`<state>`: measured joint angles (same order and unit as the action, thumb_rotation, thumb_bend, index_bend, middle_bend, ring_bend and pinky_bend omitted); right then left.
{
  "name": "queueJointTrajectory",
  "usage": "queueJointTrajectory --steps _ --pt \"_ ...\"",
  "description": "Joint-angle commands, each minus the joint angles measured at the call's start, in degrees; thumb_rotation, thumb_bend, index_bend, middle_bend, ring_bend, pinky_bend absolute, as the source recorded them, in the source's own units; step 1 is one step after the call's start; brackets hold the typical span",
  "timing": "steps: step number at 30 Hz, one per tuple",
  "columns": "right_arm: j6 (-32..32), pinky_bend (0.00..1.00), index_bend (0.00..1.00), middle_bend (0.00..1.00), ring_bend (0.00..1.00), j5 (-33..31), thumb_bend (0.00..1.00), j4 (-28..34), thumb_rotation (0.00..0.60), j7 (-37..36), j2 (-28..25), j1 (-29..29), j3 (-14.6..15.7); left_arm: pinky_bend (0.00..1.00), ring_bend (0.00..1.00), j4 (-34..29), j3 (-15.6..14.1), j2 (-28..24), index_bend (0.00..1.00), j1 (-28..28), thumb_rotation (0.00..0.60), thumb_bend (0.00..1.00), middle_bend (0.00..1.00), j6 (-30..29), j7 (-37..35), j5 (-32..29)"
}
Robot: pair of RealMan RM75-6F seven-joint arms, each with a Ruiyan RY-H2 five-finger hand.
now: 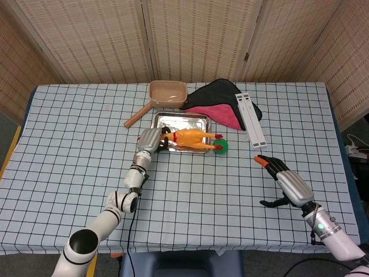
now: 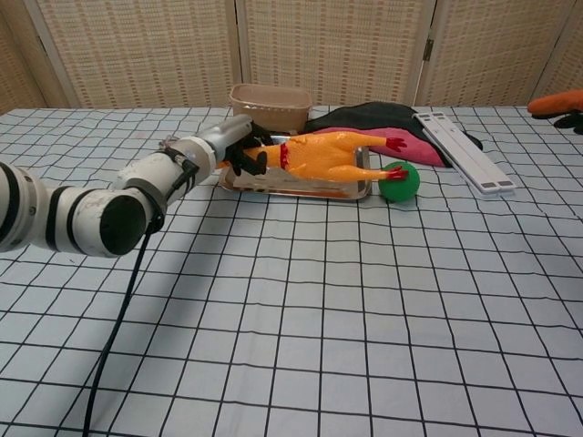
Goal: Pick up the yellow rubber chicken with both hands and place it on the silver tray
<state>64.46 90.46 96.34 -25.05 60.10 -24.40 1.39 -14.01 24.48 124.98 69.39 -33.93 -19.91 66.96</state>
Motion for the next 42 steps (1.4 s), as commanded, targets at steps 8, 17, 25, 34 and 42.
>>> queueJointTrajectory --steps 8,17,25,34,42 --pt "0.3 0.0 0.0 0.0 0.0 0.7 0.03 -0.8 0.6 0.0 -0.1 0.4 0.4 0.26 0.06 4.9 0.3 1.4 0.0 1.6 0.6 0.56 0.01 -4.5 -5.3 -0.2" --pt "1.1 0.0 0.0 0.0 0.0 1.6 0.03 -0.3 0.6 0.4 -0.1 0.8 0.5 0.19 0.0 2.4 -1.5 -0.9 0.0 0.2 0.6 0.53 0.0 -7.9 -8.5 1.5" --pt "5.1 0.0 0.0 0.0 0.0 4.8 0.03 3.3 0.6 5.0 -0.6 2.7 1.3 0.18 0.0 -17.4 -8.8 -12.8 0.0 -11.3 0.6 0.52 0.0 -23.6 -12.3 9.1" --pt "10.1 0.0 0.0 0.0 0.0 5.9 0.03 8.0 0.6 22.1 -0.6 7.6 2.7 0.13 0.0 -67.4 -22.8 -45.8 0.0 -32.3 0.6 0.52 0.0 -36.5 0.2 15.2" --pt "20.3 0.0 0.0 0.0 0.0 1.5 0.03 5.7 0.6 42.3 7.6 17.0 2.6 0.05 0.0 -72.1 -34.2 -53.3 0.0 -52.9 0.6 0.51 0.0 -57.6 11.0 20.6"
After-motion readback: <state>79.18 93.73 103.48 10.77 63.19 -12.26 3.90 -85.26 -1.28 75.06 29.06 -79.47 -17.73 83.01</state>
